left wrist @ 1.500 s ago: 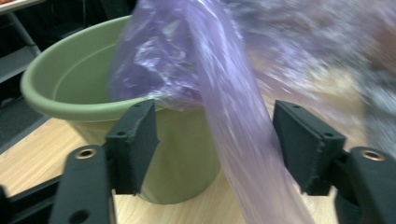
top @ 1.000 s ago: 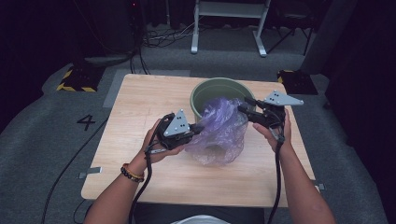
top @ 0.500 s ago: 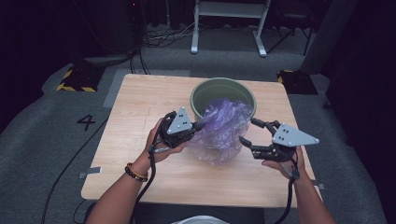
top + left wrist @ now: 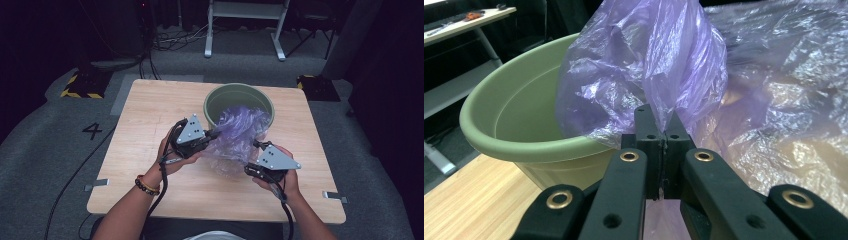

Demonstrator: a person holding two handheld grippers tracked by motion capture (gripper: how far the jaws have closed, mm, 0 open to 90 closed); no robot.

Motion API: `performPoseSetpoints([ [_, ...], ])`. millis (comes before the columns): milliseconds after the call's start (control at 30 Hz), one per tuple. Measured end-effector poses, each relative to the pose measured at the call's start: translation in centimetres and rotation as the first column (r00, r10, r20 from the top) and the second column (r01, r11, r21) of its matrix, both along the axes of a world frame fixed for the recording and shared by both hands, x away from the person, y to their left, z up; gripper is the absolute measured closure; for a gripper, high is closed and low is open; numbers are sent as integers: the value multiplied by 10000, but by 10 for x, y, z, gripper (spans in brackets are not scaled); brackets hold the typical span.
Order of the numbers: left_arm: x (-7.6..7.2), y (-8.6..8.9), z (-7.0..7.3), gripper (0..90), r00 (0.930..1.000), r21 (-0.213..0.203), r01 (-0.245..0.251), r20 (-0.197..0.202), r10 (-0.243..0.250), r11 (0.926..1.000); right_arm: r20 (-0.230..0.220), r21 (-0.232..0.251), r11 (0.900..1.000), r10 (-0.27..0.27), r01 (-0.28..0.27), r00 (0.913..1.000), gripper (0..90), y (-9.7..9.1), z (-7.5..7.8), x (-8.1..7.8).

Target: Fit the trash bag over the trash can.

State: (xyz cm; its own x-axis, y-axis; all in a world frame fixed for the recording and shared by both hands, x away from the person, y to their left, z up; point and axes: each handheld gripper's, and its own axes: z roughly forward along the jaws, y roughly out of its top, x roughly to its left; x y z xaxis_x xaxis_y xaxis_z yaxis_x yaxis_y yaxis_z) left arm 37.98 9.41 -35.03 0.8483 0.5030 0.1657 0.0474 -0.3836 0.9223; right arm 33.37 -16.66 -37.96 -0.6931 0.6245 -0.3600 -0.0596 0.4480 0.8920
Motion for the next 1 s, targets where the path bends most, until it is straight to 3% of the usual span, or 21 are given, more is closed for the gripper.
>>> performPoseSetpoints([
  [67,0,1,0,896,10000,-3,-4,-26,4,10000,96,-89,9996,-275,276,9996,596,1,0,2],
  [233,-1,7,0,896,10000,-90,-8,-15,8,10000,-137,575,9982,-145,152,9998,858,-14,5,8],
  [500,9,20,0,892,9989,-343,-421,-231,413,9985,-343,1590,9862,-404,453,9986,900,-43,21,17],
  [600,15,24,-1,870,9972,-371,-655,-378,641,9972,-375,1711,9825,-682,736,9970,900,-52,26,24],
  [700,23,30,-2,791,9934,-512,-980,-646,947,9939,-433,1705,9770,-1227,1283,9915,900,-64,27,35],
  [767,26,35,-3,738,9913,-570,-1123,-756,1078,9920,-724,1974,9696,-1325,1444,9885,900,-70,26,41],
  [833,28,40,-3,628,9899,-715,-1229,-798,1172,9898,-874,2082,9637,-1519,1672,9845,900,-76,25,46],
  [900,25,45,-1,488,9922,-910,-951,-889,871,9913,-1098,2303,9582,-1477,1697,9829,900,-79,24,51],
  [1000,14,50,4,340,9972,-917,-571,-535,524,9941,-1147,2291,9584,-1470,1701,9825,900,-78,26,53],
])
